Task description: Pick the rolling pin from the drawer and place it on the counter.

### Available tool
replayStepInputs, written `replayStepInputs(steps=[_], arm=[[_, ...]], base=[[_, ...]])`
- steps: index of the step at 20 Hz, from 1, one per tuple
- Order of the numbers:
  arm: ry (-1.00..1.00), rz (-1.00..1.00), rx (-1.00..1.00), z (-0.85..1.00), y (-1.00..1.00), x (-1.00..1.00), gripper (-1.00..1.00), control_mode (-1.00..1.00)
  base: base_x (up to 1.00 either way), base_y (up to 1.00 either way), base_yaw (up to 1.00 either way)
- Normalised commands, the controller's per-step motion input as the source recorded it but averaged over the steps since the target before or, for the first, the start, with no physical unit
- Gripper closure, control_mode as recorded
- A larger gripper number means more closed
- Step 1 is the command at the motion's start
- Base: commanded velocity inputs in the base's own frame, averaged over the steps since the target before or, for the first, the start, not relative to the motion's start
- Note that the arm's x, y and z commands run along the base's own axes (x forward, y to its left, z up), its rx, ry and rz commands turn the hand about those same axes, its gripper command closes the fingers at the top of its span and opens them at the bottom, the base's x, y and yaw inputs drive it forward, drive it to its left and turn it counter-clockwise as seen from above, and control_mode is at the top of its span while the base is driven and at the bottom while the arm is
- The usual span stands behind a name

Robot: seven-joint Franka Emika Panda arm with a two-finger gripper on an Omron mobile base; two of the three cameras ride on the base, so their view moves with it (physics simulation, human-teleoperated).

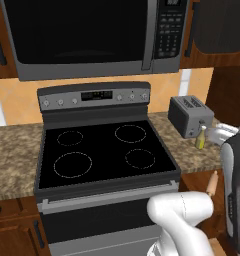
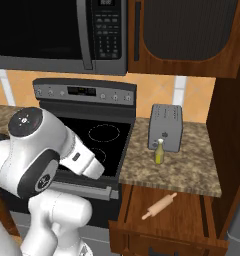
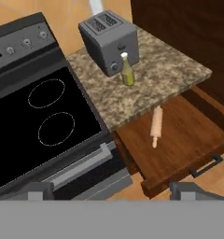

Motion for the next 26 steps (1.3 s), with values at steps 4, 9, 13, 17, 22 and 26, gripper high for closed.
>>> replayStepInputs(steps=[4, 9, 13, 17, 22, 26], arm=[[0.00, -0.43, 0.28, -0.17, -0.90, -0.94, -1.00, -1.00], [0.02, -0.41, 0.36, -0.01, -1.00, -0.58, -1.00, -1.00], [0.06, -0.20, 0.43, 0.00, -0.96, -0.44, -1.00, -1.00], [0.34, -0.08, 0.51, -0.25, -0.68, -0.01, -1.00, -1.00], [0.14, -0.06, 0.40, -0.42, -0.17, 0.02, -1.00, -1.00], [0.12, -0.05, 0.16, -0.84, -0.03, 0.17, -1.00, -1.00]], base=[[0.00, 0.00, 0.00], [0.00, 0.00, 0.00], [0.00, 0.00, 0.00], [0.00, 0.00, 0.00], [0.00, 0.00, 0.00], [0.00, 0.00, 0.00]])
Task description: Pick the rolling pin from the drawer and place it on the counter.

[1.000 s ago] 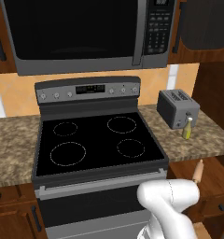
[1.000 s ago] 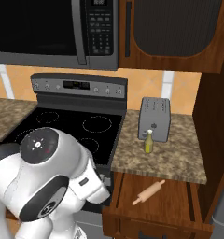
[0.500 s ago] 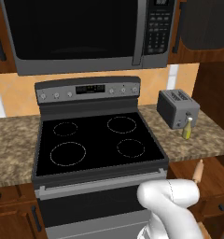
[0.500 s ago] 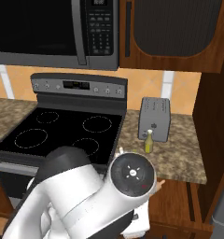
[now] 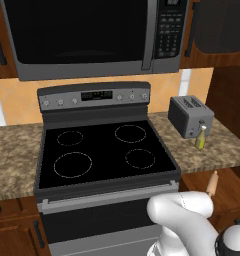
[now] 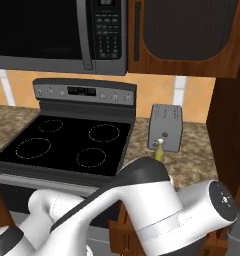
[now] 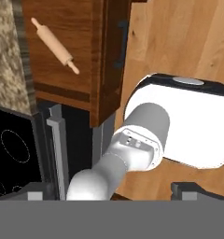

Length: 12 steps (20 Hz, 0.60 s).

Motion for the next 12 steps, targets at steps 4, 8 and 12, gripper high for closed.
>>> replayStepInputs(steps=[4, 8, 12], arm=[[0.15, 0.00, 0.03, -0.49, -0.11, 0.44, -1.00, -1.00], [0.18, 0.00, 0.00, -0.72, -0.11, 0.30, -1.00, -1.00], [0.14, 0.00, 0.00, -0.68, -0.22, 0.29, -1.00, -1.00]], base=[[0.00, 0.00, 0.00], [0.00, 0.00, 0.00], [0.00, 0.00, 0.00]])
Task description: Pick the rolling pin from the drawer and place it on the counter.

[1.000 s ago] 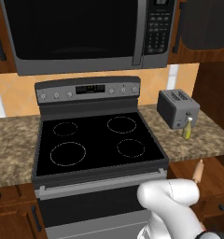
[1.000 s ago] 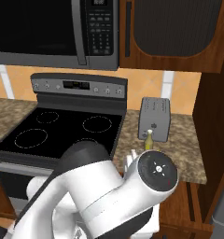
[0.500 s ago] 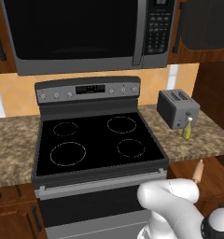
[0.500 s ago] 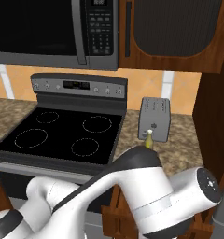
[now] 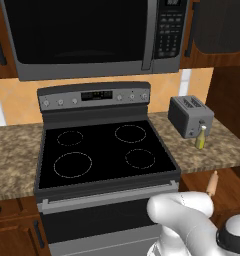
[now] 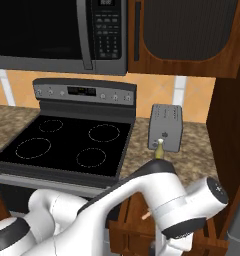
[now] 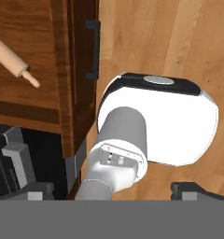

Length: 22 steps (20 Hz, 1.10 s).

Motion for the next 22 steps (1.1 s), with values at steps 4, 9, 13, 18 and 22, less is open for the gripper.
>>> replayStepInputs(steps=[4, 9, 13, 18, 22], arm=[[0.02, 0.00, 0.00, -0.56, -0.15, 0.27, -1.00, -1.00], [0.00, 0.00, -0.08, -0.53, -0.09, 0.34, -1.00, -1.00], [0.00, 0.00, -0.12, -0.55, -0.05, 0.29, -1.00, -1.00], [0.00, 0.00, -0.15, -0.45, -0.04, 0.32, -1.00, -1.00], [0.00, 0.00, -0.07, -0.33, -0.24, 0.30, -1.00, -1.00]], base=[[0.00, 0.00, 0.00], [0.00, 0.00, 0.00], [0.00, 0.00, 0.00], [0.00, 0.00, 0.00], [0.00, 0.00, 0.00]])
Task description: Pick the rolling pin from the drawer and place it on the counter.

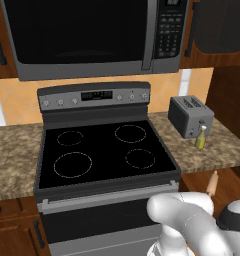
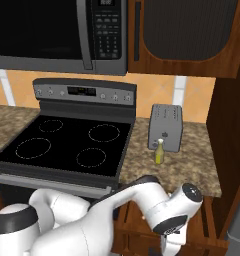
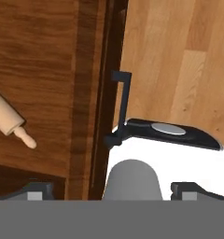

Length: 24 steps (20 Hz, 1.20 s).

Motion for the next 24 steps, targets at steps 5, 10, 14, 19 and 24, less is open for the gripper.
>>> replayStepInputs(steps=[5, 10, 14, 19, 24], arm=[[0.00, 0.03, -0.01, -0.24, -0.36, 0.15, -1.00, -1.00], [0.00, 0.05, -0.03, -0.29, -0.38, 0.22, -1.00, -1.00], [0.00, 0.04, -0.02, -0.31, -0.36, 0.21, -1.00, -1.00], [0.00, 0.00, -0.01, -0.34, -0.10, 0.29, -1.00, -1.00], [0.03, 0.00, -0.01, -0.34, 0.00, 0.25, -1.00, -1.00]], base=[[0.00, 0.00, 0.00], [0.00, 0.00, 0.00], [0.00, 0.00, 0.00], [0.00, 0.00, 0.00], [0.00, 0.00, 0.00]])
